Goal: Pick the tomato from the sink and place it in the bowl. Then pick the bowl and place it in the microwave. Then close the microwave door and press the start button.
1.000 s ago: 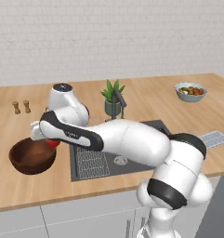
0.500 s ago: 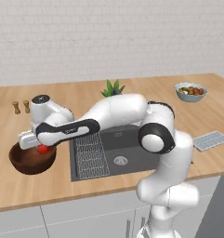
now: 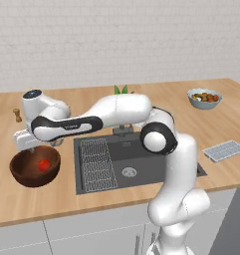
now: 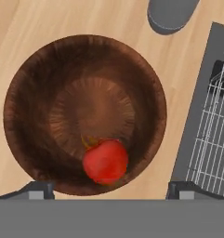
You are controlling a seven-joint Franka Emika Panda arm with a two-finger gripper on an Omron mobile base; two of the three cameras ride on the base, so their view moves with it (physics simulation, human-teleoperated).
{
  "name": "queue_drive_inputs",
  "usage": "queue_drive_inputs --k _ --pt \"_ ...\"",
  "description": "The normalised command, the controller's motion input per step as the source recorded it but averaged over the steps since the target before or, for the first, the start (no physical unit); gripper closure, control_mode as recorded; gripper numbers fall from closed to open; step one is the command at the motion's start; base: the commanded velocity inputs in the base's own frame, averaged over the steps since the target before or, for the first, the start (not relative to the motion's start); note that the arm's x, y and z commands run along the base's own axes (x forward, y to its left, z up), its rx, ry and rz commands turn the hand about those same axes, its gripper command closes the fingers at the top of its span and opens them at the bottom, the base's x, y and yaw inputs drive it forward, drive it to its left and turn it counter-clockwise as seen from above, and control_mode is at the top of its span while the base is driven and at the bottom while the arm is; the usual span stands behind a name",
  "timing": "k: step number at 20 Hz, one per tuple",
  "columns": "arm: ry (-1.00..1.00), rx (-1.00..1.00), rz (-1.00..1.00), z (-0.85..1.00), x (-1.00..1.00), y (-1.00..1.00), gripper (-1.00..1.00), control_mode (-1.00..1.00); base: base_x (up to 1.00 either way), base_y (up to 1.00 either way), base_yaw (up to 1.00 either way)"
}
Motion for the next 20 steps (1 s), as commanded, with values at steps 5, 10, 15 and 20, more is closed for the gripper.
queue_drive_inputs --k 5,10,15,20 --pt "0.00 0.19 -0.24 -0.20 -0.09 -0.93 -1.00 -1.00 0.00 0.00 0.00" --pt "0.05 0.22 -0.28 -0.84 -0.20 -0.86 -1.00 -1.00 0.00 0.00 0.00" --pt "0.01 0.31 -0.31 -0.64 -0.19 -0.24 -1.00 -1.00 0.00 0.00 0.00" --pt "0.02 0.27 -0.26 0.00 0.17 0.33 -1.00 -1.00 0.00 0.00 0.00"
